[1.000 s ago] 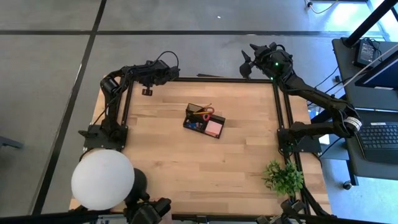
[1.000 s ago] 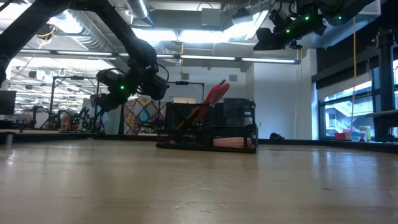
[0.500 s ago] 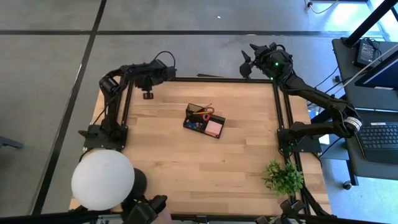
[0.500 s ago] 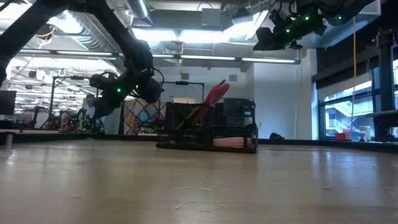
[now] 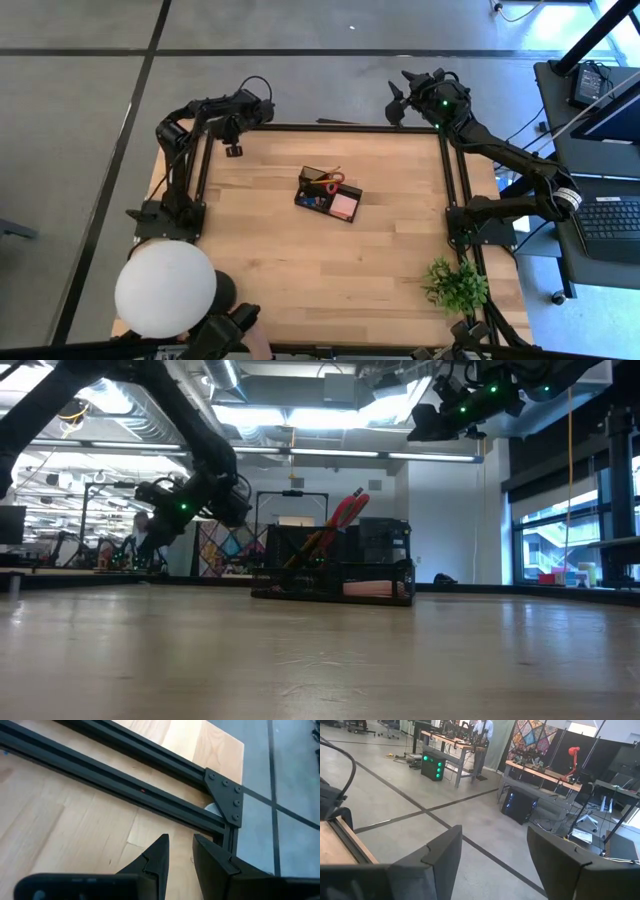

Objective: Pick and place office supplies into organizer
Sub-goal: Put the blue binder clip into the desk organizer

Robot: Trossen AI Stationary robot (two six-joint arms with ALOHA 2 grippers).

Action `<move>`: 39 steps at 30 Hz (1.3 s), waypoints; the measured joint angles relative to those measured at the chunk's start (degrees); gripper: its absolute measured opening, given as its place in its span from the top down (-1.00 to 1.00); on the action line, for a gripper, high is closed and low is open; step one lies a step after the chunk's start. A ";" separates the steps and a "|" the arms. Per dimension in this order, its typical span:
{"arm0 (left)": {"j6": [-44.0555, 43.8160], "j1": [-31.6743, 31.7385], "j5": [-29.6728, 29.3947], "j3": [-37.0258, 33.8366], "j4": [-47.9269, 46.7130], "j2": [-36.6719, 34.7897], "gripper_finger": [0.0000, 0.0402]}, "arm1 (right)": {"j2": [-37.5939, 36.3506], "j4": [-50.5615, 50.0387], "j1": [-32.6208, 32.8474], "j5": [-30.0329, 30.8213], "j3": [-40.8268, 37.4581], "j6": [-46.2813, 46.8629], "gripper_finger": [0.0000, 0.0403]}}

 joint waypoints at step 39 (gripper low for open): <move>15.58 -9.79 -5.65 0.00 10.28 0.00 0.59 | 0.00 -5.80 0.07 -0.10 0.02 -0.17 -0.13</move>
